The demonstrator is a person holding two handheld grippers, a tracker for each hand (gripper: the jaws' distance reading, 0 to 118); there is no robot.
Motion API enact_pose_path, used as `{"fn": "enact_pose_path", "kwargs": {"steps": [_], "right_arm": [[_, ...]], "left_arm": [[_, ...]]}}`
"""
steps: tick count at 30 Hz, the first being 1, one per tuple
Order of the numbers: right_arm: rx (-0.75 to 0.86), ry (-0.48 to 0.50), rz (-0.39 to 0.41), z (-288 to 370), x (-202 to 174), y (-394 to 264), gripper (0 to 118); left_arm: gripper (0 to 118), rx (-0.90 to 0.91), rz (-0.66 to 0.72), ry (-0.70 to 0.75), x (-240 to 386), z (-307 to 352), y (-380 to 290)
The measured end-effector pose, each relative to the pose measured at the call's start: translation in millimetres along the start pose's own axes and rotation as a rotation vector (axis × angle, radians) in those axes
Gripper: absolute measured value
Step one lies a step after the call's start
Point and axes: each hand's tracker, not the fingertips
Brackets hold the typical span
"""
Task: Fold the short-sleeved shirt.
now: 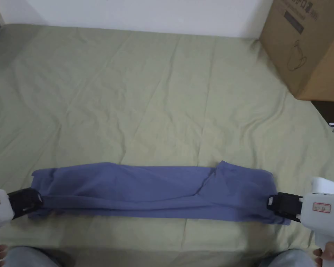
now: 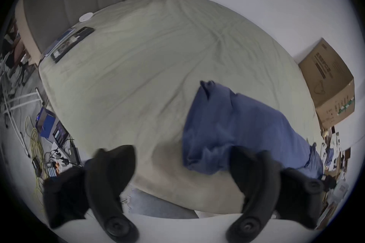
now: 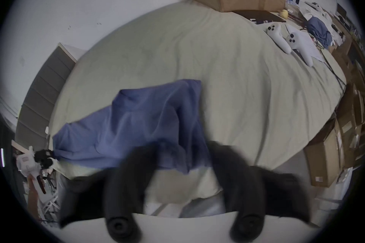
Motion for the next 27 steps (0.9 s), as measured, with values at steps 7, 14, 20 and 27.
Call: {"fn": "enact_pose_path", "kwargs": {"steps": [7, 14, 20, 27], "right_arm": [[0.32, -0.047, 0.127, 74, -19, 38, 111], [0.745, -0.018, 0.239, 128, -62, 51, 114], [0.827, 0.01, 0.236, 132, -97, 48, 109], [0.808, 0.038, 0.237, 121, -115, 47, 0]], "left_arm": [[103, 0.378, -0.089, -0.01, 36, 68, 43], [103, 0.703, -0.318, -0.089, 107, 121, 41], [87, 0.817, -0.435, -0.155, 143, 130, 27], [0, 0.791, -0.484, -0.191, 164, 115, 17]]}}
